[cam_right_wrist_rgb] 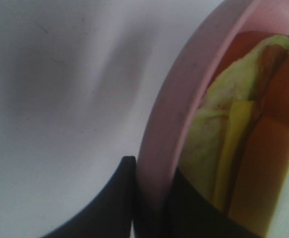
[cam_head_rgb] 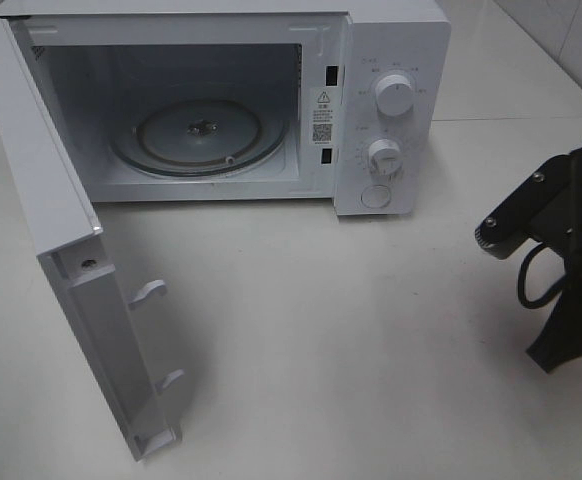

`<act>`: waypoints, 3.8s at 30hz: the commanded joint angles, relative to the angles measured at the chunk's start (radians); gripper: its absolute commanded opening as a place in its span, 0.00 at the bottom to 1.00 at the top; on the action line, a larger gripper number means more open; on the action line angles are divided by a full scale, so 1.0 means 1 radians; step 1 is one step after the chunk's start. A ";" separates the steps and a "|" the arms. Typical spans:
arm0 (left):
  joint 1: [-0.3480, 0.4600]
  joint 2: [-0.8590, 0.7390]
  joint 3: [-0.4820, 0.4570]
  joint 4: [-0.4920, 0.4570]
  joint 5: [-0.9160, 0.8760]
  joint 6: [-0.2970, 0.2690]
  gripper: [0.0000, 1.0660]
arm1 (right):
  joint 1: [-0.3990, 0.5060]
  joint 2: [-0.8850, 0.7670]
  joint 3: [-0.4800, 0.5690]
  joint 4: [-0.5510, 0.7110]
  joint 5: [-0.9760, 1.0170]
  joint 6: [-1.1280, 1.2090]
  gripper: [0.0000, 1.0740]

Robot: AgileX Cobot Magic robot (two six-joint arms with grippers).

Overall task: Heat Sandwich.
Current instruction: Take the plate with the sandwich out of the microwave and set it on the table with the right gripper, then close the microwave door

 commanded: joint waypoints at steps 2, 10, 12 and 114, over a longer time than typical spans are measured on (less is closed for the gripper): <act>0.001 -0.021 0.004 -0.001 -0.009 -0.006 0.95 | -0.007 0.069 -0.030 -0.040 0.041 0.059 0.06; 0.001 -0.021 0.004 -0.001 -0.009 -0.006 0.95 | -0.082 0.200 -0.074 -0.041 0.024 0.134 0.07; 0.001 -0.021 0.004 -0.001 -0.009 -0.006 0.95 | -0.093 0.211 -0.074 -0.041 0.010 0.134 0.08; 0.001 -0.021 0.004 -0.001 -0.009 -0.006 0.95 | -0.205 -0.827 -0.074 0.735 0.005 -0.673 0.71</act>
